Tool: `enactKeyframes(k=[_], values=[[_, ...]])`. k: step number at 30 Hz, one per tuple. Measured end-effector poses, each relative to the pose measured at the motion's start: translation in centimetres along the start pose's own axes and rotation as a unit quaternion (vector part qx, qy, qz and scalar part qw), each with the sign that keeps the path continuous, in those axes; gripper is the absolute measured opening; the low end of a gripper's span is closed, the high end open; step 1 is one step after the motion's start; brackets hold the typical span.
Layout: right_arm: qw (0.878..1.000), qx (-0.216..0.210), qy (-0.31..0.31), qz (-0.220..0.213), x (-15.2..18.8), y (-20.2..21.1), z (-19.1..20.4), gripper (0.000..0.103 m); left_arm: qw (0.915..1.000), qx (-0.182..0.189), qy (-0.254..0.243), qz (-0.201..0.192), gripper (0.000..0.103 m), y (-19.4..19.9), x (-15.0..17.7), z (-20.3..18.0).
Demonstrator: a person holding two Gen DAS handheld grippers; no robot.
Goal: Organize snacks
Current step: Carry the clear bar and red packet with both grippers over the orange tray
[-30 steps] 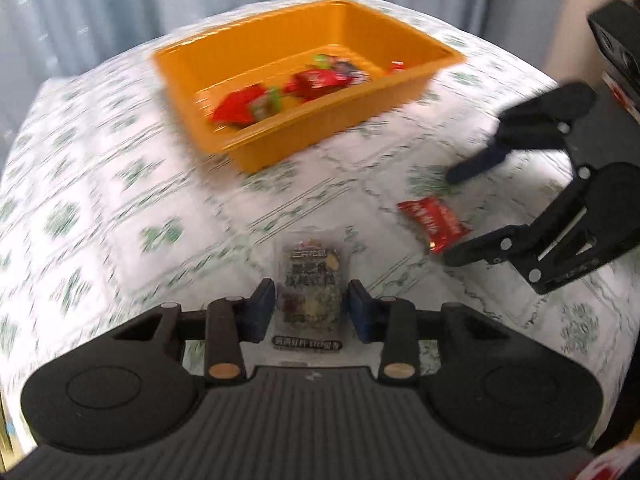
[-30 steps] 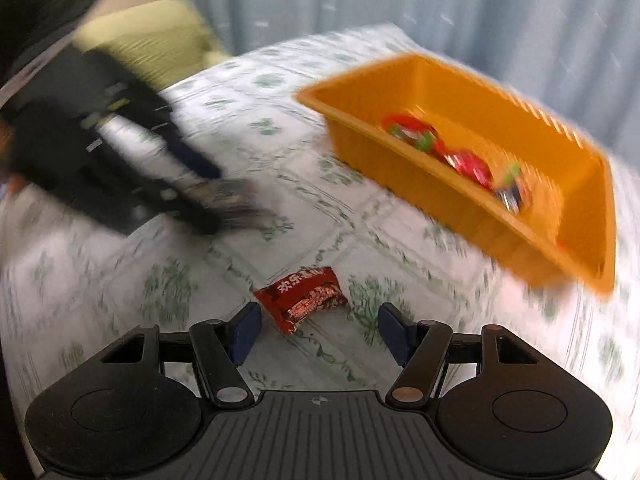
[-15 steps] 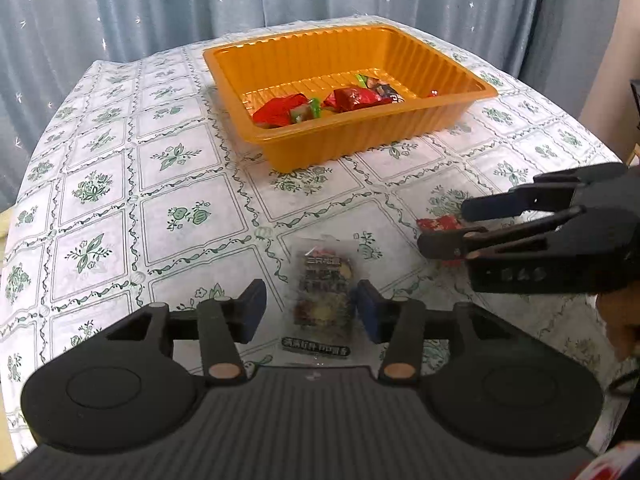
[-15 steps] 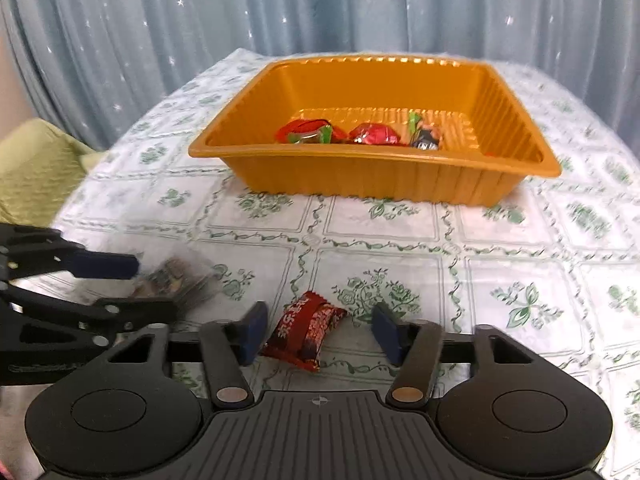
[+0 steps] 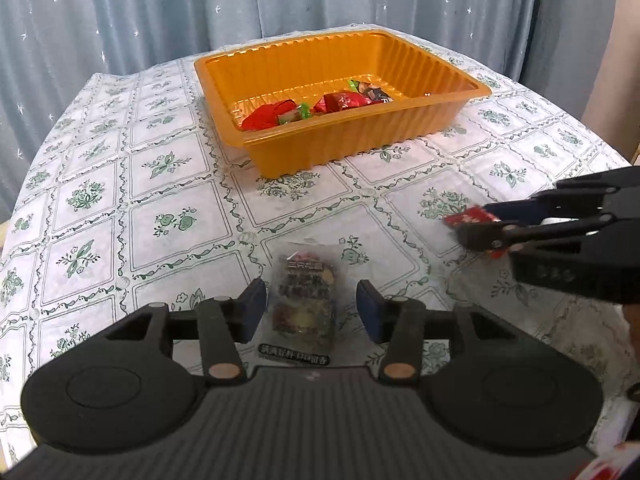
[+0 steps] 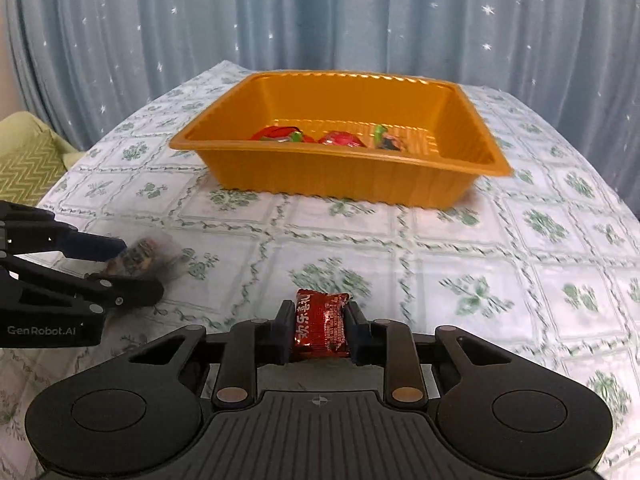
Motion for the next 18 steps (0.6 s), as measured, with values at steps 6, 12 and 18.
enactKeyframes(k=[6,12,18], values=[[1.0,0.001,-0.014,0.003,0.6,0.7,-1.4,0.027,0.9999,-0.003,0.014,0.001,0.043,-0.3,0.5,0.5],[1.0,-0.002,-0.019,0.001,0.8,1.1,-1.6,0.027,0.9994,0.01,0.034,0.001,0.034,0.0,0.6,0.3],[1.0,-0.003,-0.022,-0.01,0.4,2.4,-2.1,0.027,0.9993,0.001,0.036,-0.011,0.034,0.8,-0.2,-1.2]])
Point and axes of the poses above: each gripper's, at about its wrist camera, not at the fingertips, and y roughly against the way its jaws point, z to its left, x to its underside, the point moved 7 cm from there along -y, roughly the way its jaws point, and after that the axes turned 15 degrees about x, right-handed, at the moved point
